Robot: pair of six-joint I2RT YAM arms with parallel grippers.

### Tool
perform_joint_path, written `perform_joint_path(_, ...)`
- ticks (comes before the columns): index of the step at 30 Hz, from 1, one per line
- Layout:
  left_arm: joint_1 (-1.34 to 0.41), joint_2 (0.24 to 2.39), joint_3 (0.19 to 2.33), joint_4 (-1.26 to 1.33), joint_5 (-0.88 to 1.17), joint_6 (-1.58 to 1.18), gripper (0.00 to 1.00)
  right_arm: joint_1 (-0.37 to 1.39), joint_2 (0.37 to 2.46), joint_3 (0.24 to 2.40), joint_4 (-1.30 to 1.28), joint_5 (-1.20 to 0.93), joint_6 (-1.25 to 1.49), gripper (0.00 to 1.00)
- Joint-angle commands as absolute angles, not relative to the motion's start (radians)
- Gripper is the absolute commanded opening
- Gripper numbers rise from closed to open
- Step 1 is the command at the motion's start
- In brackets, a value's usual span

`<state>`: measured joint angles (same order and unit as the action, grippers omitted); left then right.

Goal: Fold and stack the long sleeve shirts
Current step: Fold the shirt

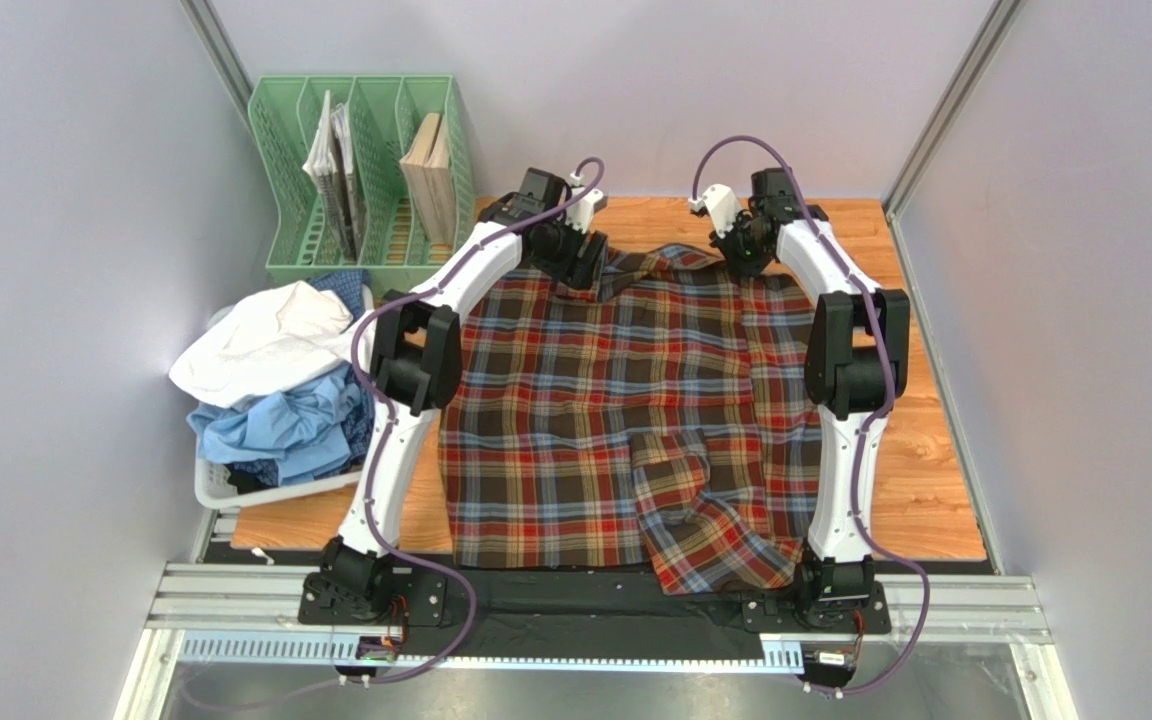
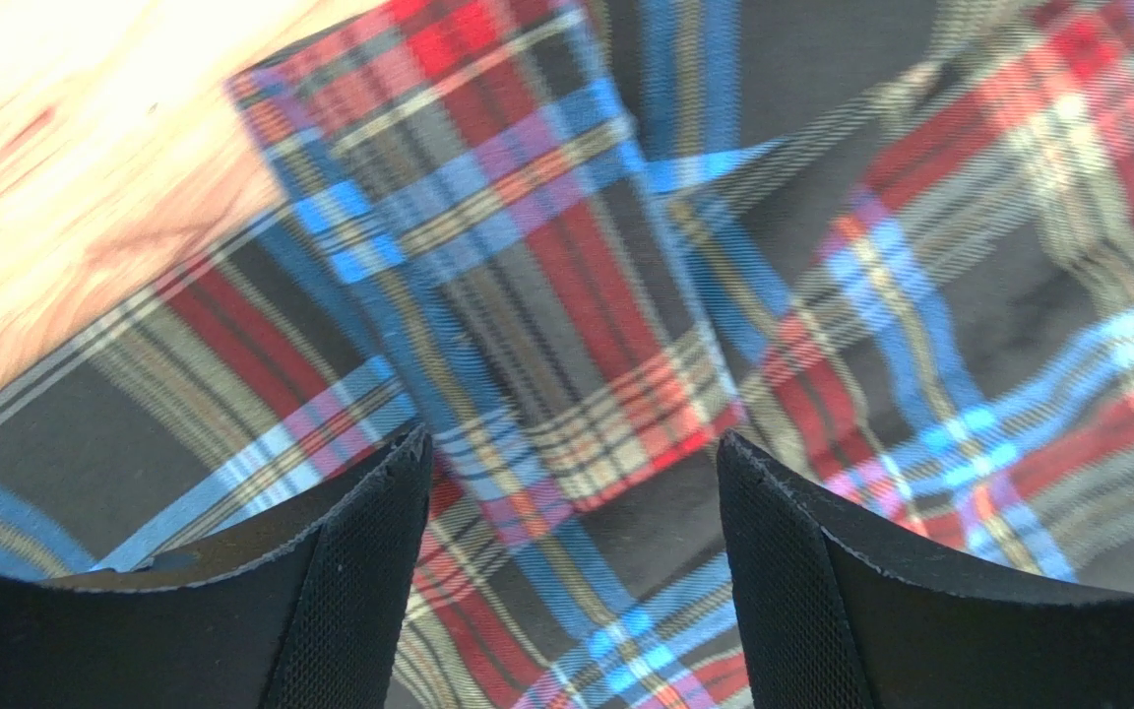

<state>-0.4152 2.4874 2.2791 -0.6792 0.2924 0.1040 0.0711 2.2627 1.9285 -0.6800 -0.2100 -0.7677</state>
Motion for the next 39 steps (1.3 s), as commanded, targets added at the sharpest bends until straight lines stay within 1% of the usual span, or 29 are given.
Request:
perform_joint_path(1,-0.417,2.499,2.335,-0.681,0.181,0.063,0.78,0.071,2.229,1.954,-0.641,-0.21,-0.767,0.0)
perform_joint_path(7,-0.417,2.542,2.37,-0.713,0.256,0.057,0.76,0.071,2.229,1.956,-0.641,-0.216,-0.761,0.0)
perform_joint_path(12,-0.417,2.569,2.402,-0.726,0.258,0.034,0.74,0.071,2.224,1.957,-0.646,-0.218,-0.761,0.0)
perform_joint_path(15,-0.417,2.58,2.422,-0.729,0.264,0.025,0.71,0.071,2.223,1.957,-0.647,-0.218,-0.761,0.0)
perform_joint_path(16,-0.416,2.583,2.425,-0.727,0.262,0.026,0.66,0.069,2.223,1.96,-0.647,-0.219,-0.761,0.0)
perform_joint_path(18,-0.416,2.583,2.428,-0.723,0.264,0.029,0.61,0.071,2.223,1.962,-0.652,-0.222,-0.759,0.0)
perform_joint_path(21,-0.416,2.576,2.434,-0.716,0.282,0.043,0.29,0.071,2.221,1.965,-0.653,-0.224,-0.755,0.0)
perform_joint_path(22,-0.416,2.559,2.428,-0.709,0.305,0.046,0.13,0.071,2.221,1.965,-0.653,-0.224,-0.753,0.0)
perform_joint_path(23,-0.414,2.545,2.424,-0.703,0.327,0.051,0.05,0.069,2.221,1.964,-0.655,-0.225,-0.753,0.0)
perform_joint_path(24,-0.413,2.499,2.413,-0.686,0.351,0.052,0.0,0.071,2.221,1.963,-0.655,-0.227,-0.75,0.0)
perform_joint_path(26,-0.417,2.427,2.332,-0.651,0.435,0.067,0.0,0.071,2.218,1.96,-0.658,-0.229,-0.747,0.0)
perform_joint_path(27,-0.42,2.337,2.289,-0.608,0.46,0.074,0.0,0.071,2.217,1.957,-0.658,-0.229,-0.747,0.0)
perform_joint_path(28,-0.428,2.289,2.19,-0.588,0.51,0.083,0.0,0.071,2.214,1.954,-0.66,-0.23,-0.749,0.0)
perform_joint_path(30,-0.439,2.15,2.087,-0.555,0.555,0.122,0.0,0.069,2.206,1.951,-0.657,-0.236,-0.747,0.0)
perform_joint_path(31,-0.451,2.108,1.994,-0.552,0.605,0.135,0.0,0.068,2.201,1.95,-0.654,-0.241,-0.742,0.0)
perform_joint_path(33,-0.465,2.012,1.916,-0.58,0.615,0.167,0.0,0.067,2.192,1.942,-0.653,-0.258,-0.739,0.0)
perform_joint_path(35,-0.483,1.981,1.849,-0.624,0.649,0.186,0.0,0.069,2.184,1.937,-0.649,-0.267,-0.739,0.0)
perform_joint_path(39,-0.497,1.991,1.831,-0.771,0.701,0.17,0.0,0.067,2.168,1.919,-0.646,-0.294,-0.738,0.0)
